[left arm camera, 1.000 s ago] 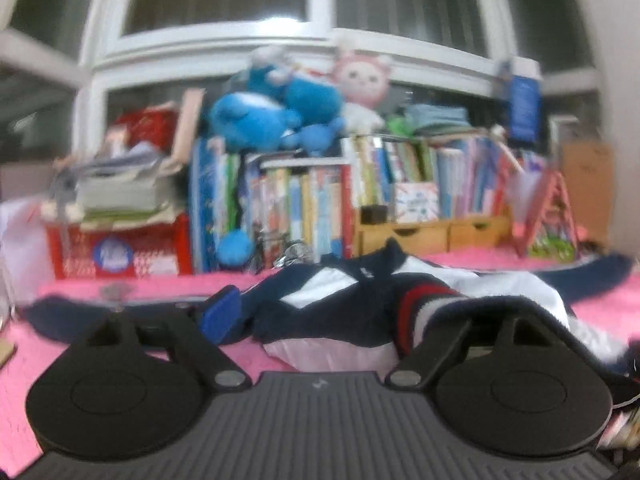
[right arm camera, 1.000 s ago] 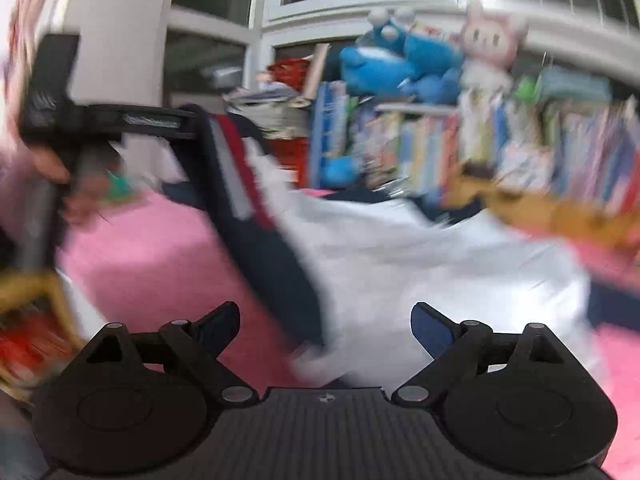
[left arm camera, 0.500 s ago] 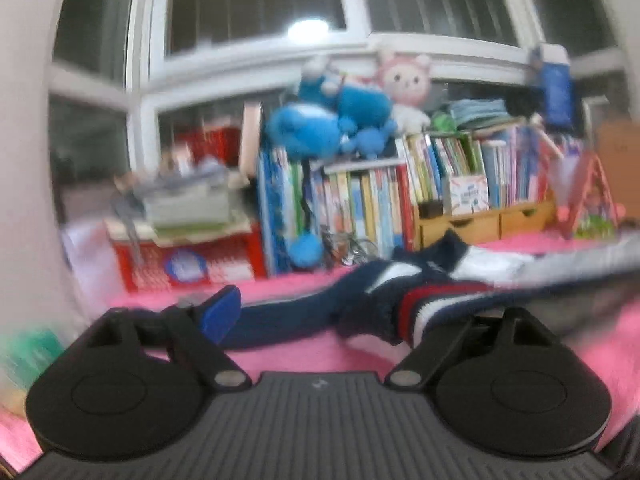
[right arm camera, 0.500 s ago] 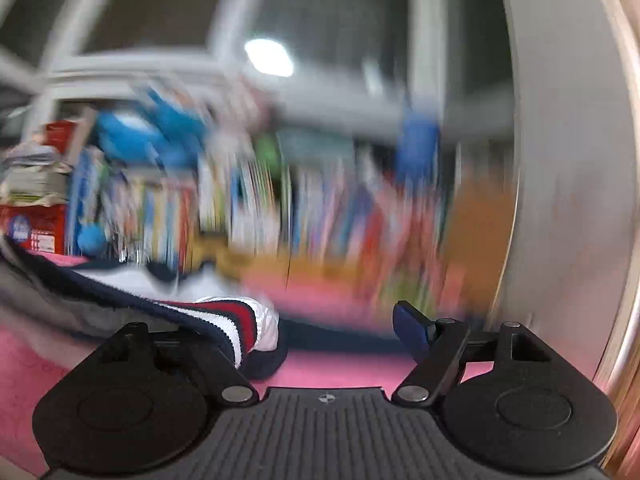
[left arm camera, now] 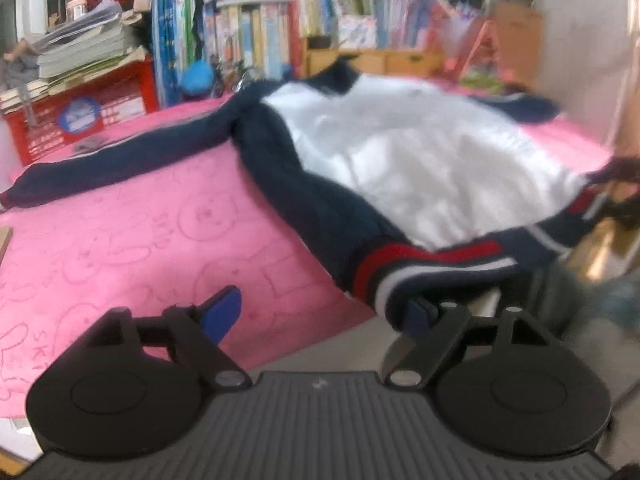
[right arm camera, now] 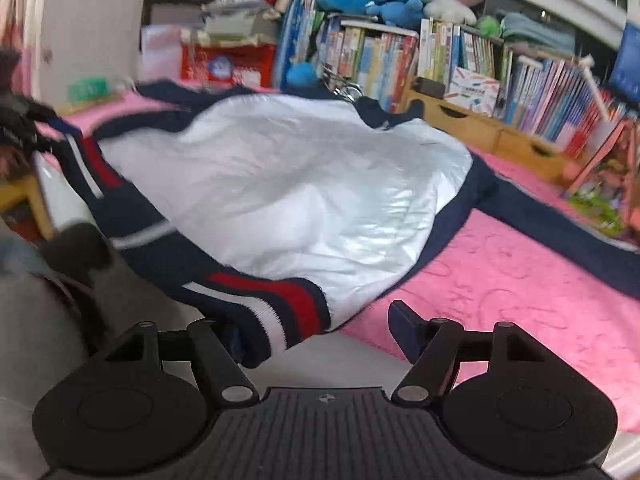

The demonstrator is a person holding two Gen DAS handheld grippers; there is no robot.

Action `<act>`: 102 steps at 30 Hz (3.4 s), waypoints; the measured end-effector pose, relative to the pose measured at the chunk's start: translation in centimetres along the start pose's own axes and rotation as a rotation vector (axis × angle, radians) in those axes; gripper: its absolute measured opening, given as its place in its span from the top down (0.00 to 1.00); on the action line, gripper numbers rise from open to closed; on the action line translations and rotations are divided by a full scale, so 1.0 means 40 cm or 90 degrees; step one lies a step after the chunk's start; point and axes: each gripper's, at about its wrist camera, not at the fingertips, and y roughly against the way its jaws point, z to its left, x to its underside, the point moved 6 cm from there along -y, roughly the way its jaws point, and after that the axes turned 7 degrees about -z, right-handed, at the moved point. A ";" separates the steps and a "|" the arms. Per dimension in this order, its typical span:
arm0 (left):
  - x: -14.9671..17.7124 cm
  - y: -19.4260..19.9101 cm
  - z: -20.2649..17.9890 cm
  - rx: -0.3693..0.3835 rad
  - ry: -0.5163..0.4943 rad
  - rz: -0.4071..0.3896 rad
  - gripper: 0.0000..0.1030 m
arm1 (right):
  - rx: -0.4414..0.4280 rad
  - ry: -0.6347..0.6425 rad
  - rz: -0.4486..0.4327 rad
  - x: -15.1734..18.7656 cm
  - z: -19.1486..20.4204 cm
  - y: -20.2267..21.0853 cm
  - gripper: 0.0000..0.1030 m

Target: Fold clothes

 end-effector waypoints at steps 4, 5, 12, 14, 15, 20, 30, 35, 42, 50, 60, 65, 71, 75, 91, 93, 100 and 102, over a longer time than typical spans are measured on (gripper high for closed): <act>-0.096 0.020 0.005 0.042 0.056 -0.082 0.11 | -0.045 -0.116 -0.050 -0.018 -0.059 0.038 0.31; -0.123 0.009 -0.009 0.052 0.048 -0.102 0.11 | -0.054 -0.136 -0.059 -0.022 -0.066 0.037 0.31; -0.293 -0.096 -0.107 0.098 0.001 -0.215 0.04 | -0.118 -0.161 -0.093 -0.059 -0.068 0.059 0.29; -0.299 -0.214 -0.138 0.059 0.016 -0.171 0.09 | -0.104 -0.175 -0.114 -0.072 -0.086 0.069 0.24; -0.300 -0.281 -0.150 0.036 0.034 -0.144 0.11 | -0.092 -0.183 -0.125 -0.079 -0.098 0.071 0.22; -0.287 -0.524 -0.091 -0.102 0.134 -0.077 0.19 | -0.019 -0.239 -0.167 -0.099 -0.176 0.068 0.16; -0.217 -0.588 0.189 -0.280 0.341 -0.022 0.48 | 0.143 -0.503 -0.138 -0.088 -0.529 -0.166 0.14; -0.206 -0.584 0.290 -0.173 0.558 -0.096 0.20 | 0.232 -0.560 -0.111 -0.080 -0.666 -0.315 0.14; -0.231 -0.632 0.405 -0.233 0.617 -0.121 0.29 | 0.233 -0.515 -0.076 -0.074 -0.650 -0.395 0.14; -0.281 -0.612 0.554 -0.393 0.550 -0.110 0.99 | 0.269 -0.455 -0.055 -0.092 -0.634 -0.426 0.11; -0.242 -0.607 0.656 -0.498 0.482 -0.087 0.99 | 0.333 -0.428 -0.006 -0.150 -0.706 -0.549 0.06; -0.250 -0.613 0.635 -0.509 0.418 -0.071 0.98 | 0.406 -0.386 0.029 -0.178 -0.780 -0.591 0.95; -0.250 -0.626 0.627 -0.498 0.370 -0.064 0.96 | 0.497 -0.301 0.005 -0.207 -0.915 -0.579 0.95; -0.249 -0.627 0.632 -0.494 0.367 -0.060 0.95 | 0.572 -0.267 0.025 -0.175 -0.981 -0.575 0.92; -0.399 -0.482 0.283 -0.293 0.092 -0.116 0.63 | 0.236 -0.186 -0.002 -0.331 -0.501 -0.516 0.19; -0.393 -0.536 0.151 -0.210 0.022 -0.099 0.63 | 0.161 -0.096 -0.012 -0.366 -0.335 -0.570 0.19; -0.267 -0.649 0.000 -0.173 -0.151 -0.026 0.63 | 0.089 0.411 -0.093 -0.293 0.093 -0.618 0.20; -0.237 -0.645 0.045 -0.215 -0.140 -0.011 0.62 | 0.097 0.364 -0.076 -0.291 0.051 -0.619 0.20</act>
